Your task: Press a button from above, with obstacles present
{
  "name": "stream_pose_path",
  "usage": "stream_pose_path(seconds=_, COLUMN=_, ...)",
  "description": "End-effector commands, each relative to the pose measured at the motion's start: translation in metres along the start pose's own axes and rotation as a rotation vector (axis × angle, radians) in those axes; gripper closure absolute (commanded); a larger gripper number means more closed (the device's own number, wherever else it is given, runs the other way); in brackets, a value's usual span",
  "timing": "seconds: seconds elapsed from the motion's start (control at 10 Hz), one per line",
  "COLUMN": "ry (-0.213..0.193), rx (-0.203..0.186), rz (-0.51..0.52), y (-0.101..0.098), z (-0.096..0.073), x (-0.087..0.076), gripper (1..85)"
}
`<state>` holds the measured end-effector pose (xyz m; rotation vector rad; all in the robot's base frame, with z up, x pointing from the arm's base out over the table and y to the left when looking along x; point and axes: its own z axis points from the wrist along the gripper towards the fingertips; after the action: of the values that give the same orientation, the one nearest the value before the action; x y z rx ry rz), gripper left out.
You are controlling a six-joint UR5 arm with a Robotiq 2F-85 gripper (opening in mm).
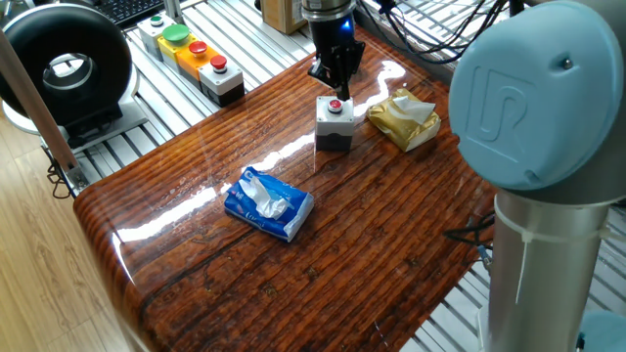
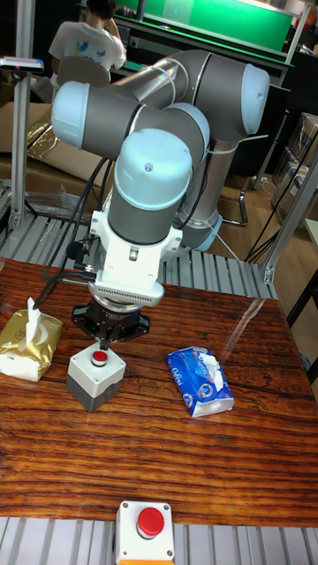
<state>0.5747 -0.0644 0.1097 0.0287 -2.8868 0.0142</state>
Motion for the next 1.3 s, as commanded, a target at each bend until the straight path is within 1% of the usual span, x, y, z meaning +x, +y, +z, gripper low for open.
stream_pose_path(seconds=0.0, ry=-0.015, rx=-0.016, rz=-0.003, y=0.004, z=0.005, x=-0.006, gripper=84.3)
stream_pose_path(seconds=0.3, ry=-0.029, rx=-0.016, rz=-0.018, y=0.000, z=0.009, x=-0.008, gripper=84.3)
stream_pose_path(seconds=0.7, ry=-0.035, rx=-0.020, rz=-0.022, y=0.001, z=0.012, x=-0.009, gripper=84.3)
stream_pose_path(seconds=1.2, ry=-0.058, rx=-0.020, rz=-0.039, y=0.001, z=0.017, x=-0.014, gripper=84.3)
